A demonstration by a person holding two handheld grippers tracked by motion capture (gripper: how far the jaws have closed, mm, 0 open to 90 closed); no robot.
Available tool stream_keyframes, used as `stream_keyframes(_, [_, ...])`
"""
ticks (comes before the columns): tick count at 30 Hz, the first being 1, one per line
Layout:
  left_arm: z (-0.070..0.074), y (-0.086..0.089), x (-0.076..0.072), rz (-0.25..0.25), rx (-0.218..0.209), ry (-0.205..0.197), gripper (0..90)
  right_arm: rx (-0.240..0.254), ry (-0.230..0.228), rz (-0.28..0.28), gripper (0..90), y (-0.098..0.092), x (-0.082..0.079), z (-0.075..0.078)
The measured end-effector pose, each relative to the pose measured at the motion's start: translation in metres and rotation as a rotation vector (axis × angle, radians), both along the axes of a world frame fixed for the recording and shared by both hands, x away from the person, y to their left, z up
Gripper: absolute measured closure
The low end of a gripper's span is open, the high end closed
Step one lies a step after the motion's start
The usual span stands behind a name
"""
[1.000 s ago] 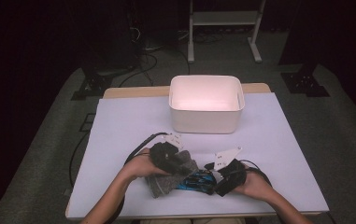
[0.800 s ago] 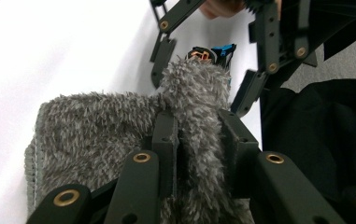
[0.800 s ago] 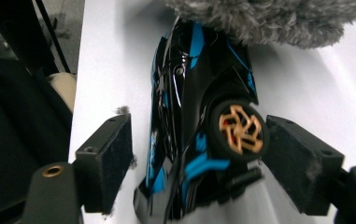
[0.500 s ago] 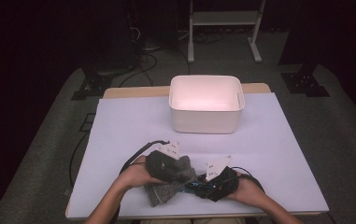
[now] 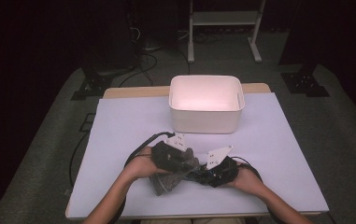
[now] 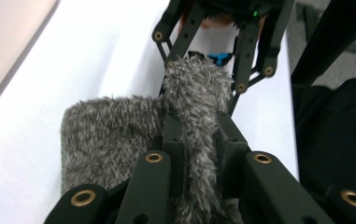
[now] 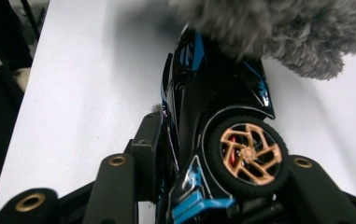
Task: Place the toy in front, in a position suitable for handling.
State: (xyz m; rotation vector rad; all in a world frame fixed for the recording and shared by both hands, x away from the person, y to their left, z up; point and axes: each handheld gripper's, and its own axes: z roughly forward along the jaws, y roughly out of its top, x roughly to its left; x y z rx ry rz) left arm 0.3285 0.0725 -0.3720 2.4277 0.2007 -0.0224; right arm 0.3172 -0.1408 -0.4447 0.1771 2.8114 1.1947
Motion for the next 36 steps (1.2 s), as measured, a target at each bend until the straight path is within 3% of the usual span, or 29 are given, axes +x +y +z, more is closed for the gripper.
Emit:
stream_keyframes(2, [-0.003,-0.003,-0.001,-0.004,0.010,0.006,77.3,0.016,0.012,-0.020,40.5,-0.004,0.000,-0.003])
stream_keyframes(8, [-0.003,-0.004,-0.003,0.017,0.016,0.005,76.7,0.023,0.005,-0.055,36.7,-0.027,-0.010,0.001])
stream_keyframes(13, [-0.001,-0.011,-0.003,-0.003,0.041,-0.019,76.7,0.071,0.003,-0.087,42.3,-0.038,-0.013,0.001])
stream_keyframes(16, [0.001,-0.017,-0.004,-0.021,0.059,-0.031,77.2,0.083,0.010,-0.072,55.2,-0.038,-0.011,0.002])
stream_keyframes(20, [0.002,-0.027,-0.004,-0.044,0.072,-0.044,78.0,0.081,0.003,-0.057,56.8,-0.036,-0.013,0.004])
stream_keyframes(24, [0.004,-0.055,-0.007,-0.104,0.091,-0.072,78.0,0.075,-0.009,-0.056,56.9,-0.034,-0.016,0.005])
stream_keyframes(27, [0.002,-0.065,-0.010,-0.129,0.112,-0.092,78.0,0.081,-0.006,-0.062,56.9,-0.035,-0.016,0.004])
stream_keyframes(31, [0.003,-0.058,-0.010,-0.121,0.117,-0.097,78.2,0.090,0.001,-0.065,56.8,-0.036,-0.015,0.003])
stream_keyframes(36, [0.003,-0.038,-0.007,-0.072,0.125,-0.097,78.1,0.091,-0.002,-0.065,56.8,-0.036,-0.015,0.003])
